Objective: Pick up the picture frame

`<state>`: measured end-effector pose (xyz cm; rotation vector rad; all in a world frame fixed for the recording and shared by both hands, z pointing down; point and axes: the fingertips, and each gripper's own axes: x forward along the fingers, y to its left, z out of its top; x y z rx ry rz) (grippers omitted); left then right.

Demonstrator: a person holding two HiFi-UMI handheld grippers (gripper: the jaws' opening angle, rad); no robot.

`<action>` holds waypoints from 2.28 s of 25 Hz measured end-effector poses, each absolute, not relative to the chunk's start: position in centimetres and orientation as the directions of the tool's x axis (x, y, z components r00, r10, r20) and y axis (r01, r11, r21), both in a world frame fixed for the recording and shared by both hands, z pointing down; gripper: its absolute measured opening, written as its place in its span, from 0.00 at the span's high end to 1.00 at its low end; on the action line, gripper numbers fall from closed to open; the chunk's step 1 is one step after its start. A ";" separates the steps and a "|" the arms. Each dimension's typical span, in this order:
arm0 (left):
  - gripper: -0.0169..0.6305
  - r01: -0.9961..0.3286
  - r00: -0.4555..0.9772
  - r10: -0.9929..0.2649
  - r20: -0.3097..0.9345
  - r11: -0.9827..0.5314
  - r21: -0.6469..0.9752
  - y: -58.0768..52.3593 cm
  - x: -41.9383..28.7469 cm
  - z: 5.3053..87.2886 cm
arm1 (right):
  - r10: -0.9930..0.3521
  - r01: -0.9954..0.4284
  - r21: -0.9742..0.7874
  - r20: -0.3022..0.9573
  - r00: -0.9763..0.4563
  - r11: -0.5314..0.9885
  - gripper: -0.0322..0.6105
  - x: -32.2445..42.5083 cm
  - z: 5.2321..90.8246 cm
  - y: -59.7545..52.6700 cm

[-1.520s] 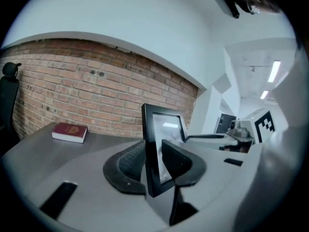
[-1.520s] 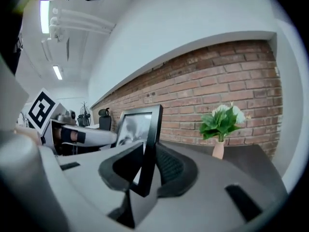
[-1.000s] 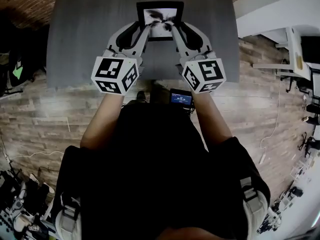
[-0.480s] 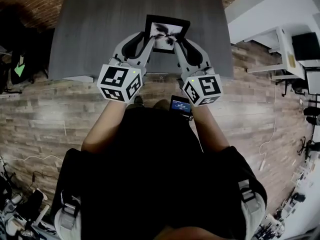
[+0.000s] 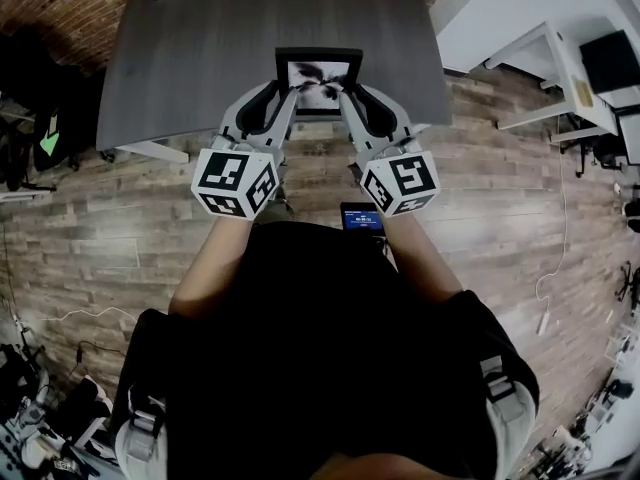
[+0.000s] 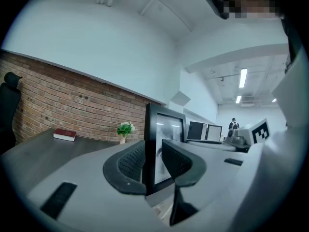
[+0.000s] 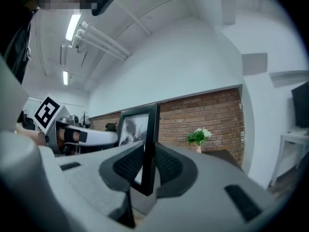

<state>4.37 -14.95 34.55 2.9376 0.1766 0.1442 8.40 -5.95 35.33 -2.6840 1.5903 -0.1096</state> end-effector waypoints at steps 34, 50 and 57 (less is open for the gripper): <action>0.82 0.129 0.976 0.164 0.140 -0.965 0.228 -6.0 -13.1 36.3 | -0.883 -0.874 -0.122 0.061 0.466 -0.470 0.84 -8.7 36.9 2.9; 0.82 0.171 0.958 0.232 0.170 -0.935 0.311 -13.1 -20.4 39.2 | -0.869 -0.868 -0.110 0.171 0.464 -0.485 0.84 -16.4 39.1 -4.0; 0.82 0.130 0.969 0.186 0.163 -0.944 0.303 -10.5 -19.5 37.8 | -0.895 -0.894 -0.107 0.166 0.415 -0.434 0.84 -15.8 38.8 -1.2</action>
